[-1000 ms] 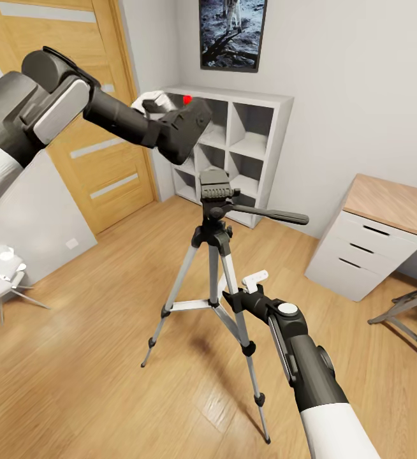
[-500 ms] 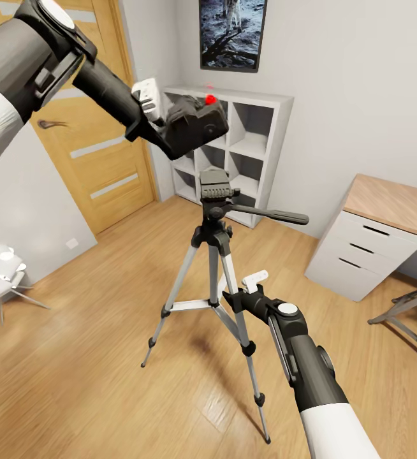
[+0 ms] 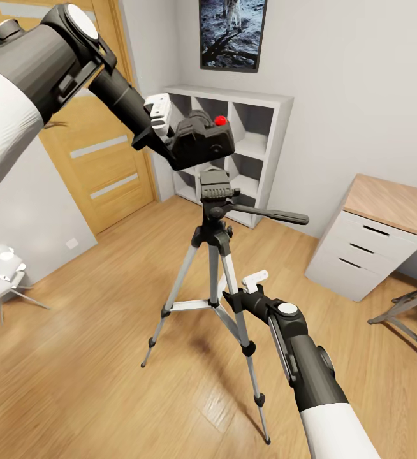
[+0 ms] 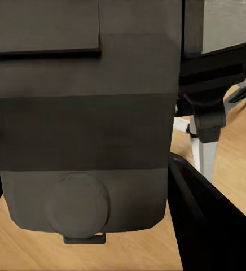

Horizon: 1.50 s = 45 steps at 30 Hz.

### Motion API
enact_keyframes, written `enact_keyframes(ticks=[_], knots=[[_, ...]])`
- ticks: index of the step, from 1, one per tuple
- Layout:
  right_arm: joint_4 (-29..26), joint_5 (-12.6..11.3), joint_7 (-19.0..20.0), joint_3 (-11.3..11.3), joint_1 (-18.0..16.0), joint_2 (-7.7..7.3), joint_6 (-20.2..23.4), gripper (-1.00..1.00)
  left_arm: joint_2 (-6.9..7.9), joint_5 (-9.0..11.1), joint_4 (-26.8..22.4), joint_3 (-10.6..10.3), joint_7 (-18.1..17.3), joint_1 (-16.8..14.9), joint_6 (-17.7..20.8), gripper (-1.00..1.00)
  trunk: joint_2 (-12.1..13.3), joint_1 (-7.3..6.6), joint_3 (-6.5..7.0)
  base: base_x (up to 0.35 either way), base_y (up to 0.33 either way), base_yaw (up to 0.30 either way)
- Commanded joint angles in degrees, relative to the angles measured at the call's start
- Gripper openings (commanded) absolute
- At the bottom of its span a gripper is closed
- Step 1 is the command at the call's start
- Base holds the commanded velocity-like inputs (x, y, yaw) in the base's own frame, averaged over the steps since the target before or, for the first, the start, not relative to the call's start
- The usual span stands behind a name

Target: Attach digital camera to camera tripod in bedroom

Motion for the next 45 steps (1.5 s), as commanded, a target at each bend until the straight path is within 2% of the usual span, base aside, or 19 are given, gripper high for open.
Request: enact_keyframes(ticks=[1, 6, 17, 26, 30, 31, 34, 36, 39, 41, 42, 45], knots=[[1.52, 1.43, 0.37, -0.07, -0.01, 0.04, -0.04, -1.00, -0.48, -0.30, -0.25, 0.02, -0.19, -0.05, 0.52, -1.00, -0.08, 0.04, -0.11, 0.000, 0.000, 0.000], [1.58, 1.43, 0.37, -0.05, 0.01, 0.04, -0.04, -1.00, -1.59, -0.13, -0.31, 0.23, -0.35, -0.05, 1.47, -1.00, -0.08, 0.04, -0.11, 0.000, 0.000, 0.000], [1.62, 1.41, 0.37, -0.03, -0.01, 0.04, 0.03, -1.00, -1.51, 0.40, -0.47, 0.66, -1.29, -0.05, 7.80, -1.00, -0.08, 0.04, -0.11, 0.000, 0.000, 0.000], [1.64, 1.35, 0.37, -0.06, 0.02, 0.04, 0.05, -1.00, -1.68, 0.86, -1.40, 0.51, -1.24, -0.05, 8.53, -1.00, -0.08, 0.04, -0.11, 0.000, 0.000, 0.000], [1.67, 1.36, 0.37, -0.04, 0.01, 0.04, 0.05, -1.00, -1.61, 0.91, -1.94, 0.55, -1.33, -0.05, 12.37, -1.00, -0.08, 0.04, -0.11, 0.000, 0.000, 0.000], [1.66, 1.39, 0.37, -0.04, 0.02, 0.04, 0.05, -1.00, -1.49, 0.94, -3.21, 0.61, -1.35, -0.05, 14.95, -1.00, -0.08, 0.04, -0.11, 0.000, 0.000, 0.000], [1.69, 1.42, 0.35, -0.05, 0.00, 0.04, 0.05, -1.00, -1.33, 1.05, -7.83, 0.64, -1.37, -0.05, 17.89, -1.00, -0.08, 0.04, -0.11, 0.000, 0.000, 0.000], [1.67, 1.42, 0.30, -0.06, 0.00, 0.04, 0.05, -1.00, -1.08, 1.23, -13.48, 0.56, -1.38, -0.05, 19.40, -1.00, -0.08, 0.04, -0.11, 0.000, 0.000, 0.000], [1.69, 1.43, 0.09, -0.07, -0.02, 0.04, 0.05, -1.00, -0.49, 1.28, -16.27, 0.46, -1.38, -0.05, 20.97, -1.00, -0.08, 0.04, -0.11, 0.000, 0.000, 0.000], [1.68, 1.43, -0.23, -0.07, -0.01, 0.04, 0.05, -1.00, 1.08, 1.15, -17.88, 0.39, -1.38, -0.05, 22.49, -1.00, -0.08, 0.04, -0.11, 0.000, 0.000, 0.000], [1.68, 1.39, -0.36, -0.05, 0.00, 0.04, 0.05, -1.00, 2.74, 0.96, -19.23, 0.33, -1.38, -0.05, 23.05, -1.00, -0.08, 0.04, -0.11, 0.000, 0.000, 0.000], [1.65, 1.40, -0.41, -0.05, 0.02, 0.04, 0.05, -1.00, 3.92, 0.92, -21.03, 0.32, -1.38, -0.05, 23.28, -1.00, -0.08, 0.04, -0.11, 0.000, 0.000, 0.000]])
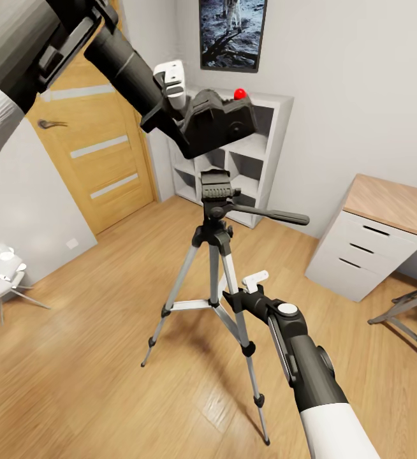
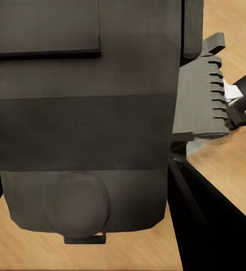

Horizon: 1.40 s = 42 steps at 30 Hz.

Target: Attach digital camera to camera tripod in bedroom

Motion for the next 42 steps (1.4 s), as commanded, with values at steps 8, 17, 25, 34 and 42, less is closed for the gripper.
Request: enact_keyframes(ticks=[8, 17, 25, 34, 42], knots=[[1.62, 2.17, 0.31, -0.15, -0.06, 0.02, -0.15, -1.00, 6.01, -0.47, -9.22, -0.89, -0.22, -0.09, 6.55, -1.00, -0.08, 0.05, -0.11, 0.000, 0.000, 0.000], [1.64, 2.17, 0.28, -0.14, -0.06, 0.02, -0.13, -1.00, 6.32, -0.39, -9.76, -2.10, 0.06, -0.09, 7.61, -1.00, -0.08, 0.05, -0.11, 0.000, 0.000, 0.000], [1.61, 2.17, 0.28, -0.09, -0.03, 0.02, -0.13, -1.00, 5.84, -0.28, -9.59, -5.45, 0.19, 0.24, 7.78, -1.00, -0.08, 0.05, -0.11, 0.000, 0.000, 0.000], [1.62, 2.17, 0.28, -0.08, -0.05, 0.02, -0.13, -1.00, 5.19, -0.34, -9.76, -6.50, 0.36, 0.58, 7.73, -1.00, -0.08, 0.05, -0.11, 0.000, 0.000, 0.000], [1.60, 2.17, 0.28, -0.08, -0.06, 0.02, -0.13, -1.00, 3.70, -0.03, -9.63, -6.52, 0.62, 0.61, 7.72, -1.00, -0.08, 0.05, -0.11, 0.000, 0.000, 0.000]])
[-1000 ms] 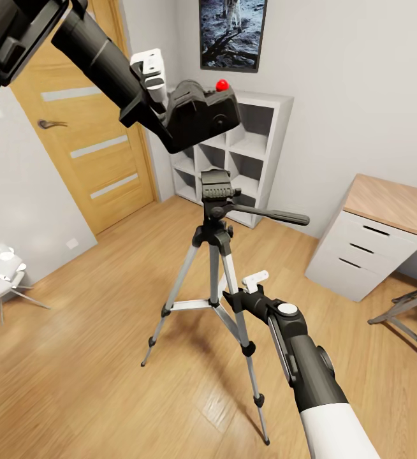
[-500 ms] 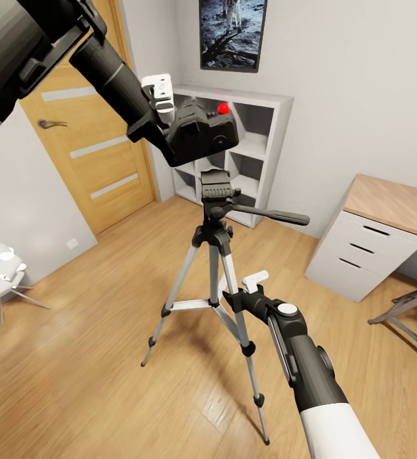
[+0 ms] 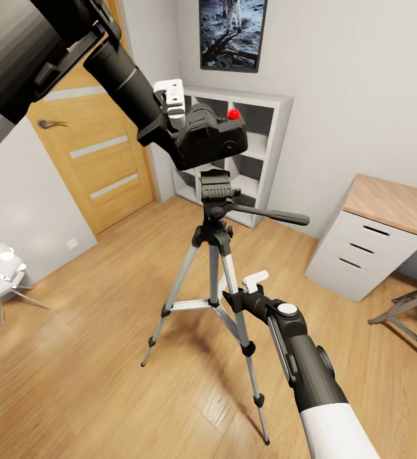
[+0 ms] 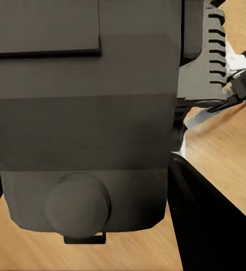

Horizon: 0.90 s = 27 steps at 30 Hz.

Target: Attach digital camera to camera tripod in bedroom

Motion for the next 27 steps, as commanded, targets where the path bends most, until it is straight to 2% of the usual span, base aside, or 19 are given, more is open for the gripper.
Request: enact_keyframes(ticks=[1, 5, 10, 27], knots=[[1.51, 2.23, 0.36, -0.14, -0.05, 0.02, -0.09, -1.00, -0.17, -0.27, -0.03, -0.12, -0.32, -0.10, 0.43, -1.00, -0.08, 0.04, -0.11, 0.000, 0.000, 0.000], [1.49, 2.23, 0.36, -0.14, -0.07, 0.02, -0.09, -1.00, -1.30, -0.20, 0.17, -0.06, -0.05, -0.10, 0.43, -1.00, -0.08, 0.04, -0.11, 0.000, 0.000, 0.000], [1.51, 2.23, 0.41, -0.14, -0.06, 0.02, -0.09, -1.00, -1.97, -0.17, 0.23, -0.04, 0.07, -0.10, 0.43, -1.00, -0.08, 0.04, -0.11, 0.000, 0.000, 0.000], [1.50, 2.23, 0.43, -0.14, -0.05, 0.02, -0.09, -1.00, -1.87, -0.37, 0.10, -0.11, -0.62, -0.10, 0.26, -1.00, -0.08, 0.04, -0.11, 0.000, 0.000, 0.000]])
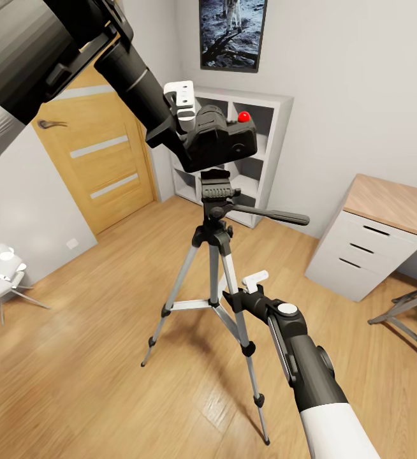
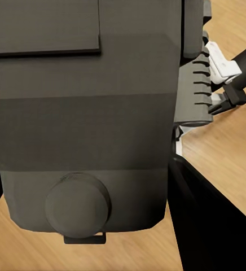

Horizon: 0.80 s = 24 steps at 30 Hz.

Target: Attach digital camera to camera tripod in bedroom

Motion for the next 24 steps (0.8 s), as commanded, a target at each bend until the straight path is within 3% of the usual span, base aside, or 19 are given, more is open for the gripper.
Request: enact_keyframes(ticks=[1, 24], knots=[[1.50, 2.13, 0.37, -0.12, -0.04, 0.01, -0.08, -1.00, 0.09, -0.35, -0.09, -0.11, -0.41, -0.10, 0.43, -1.00, -0.09, 0.04, -0.11, 0.000, 0.000, 0.000], [1.56, 2.08, 0.31, -0.12, -0.04, 0.02, -0.08, -1.00, 0.53, -0.44, -0.29, -0.38, -0.73, 1.05, 0.60, -1.00, -0.09, 0.04, -0.11, 0.000, 0.000, 0.000]])
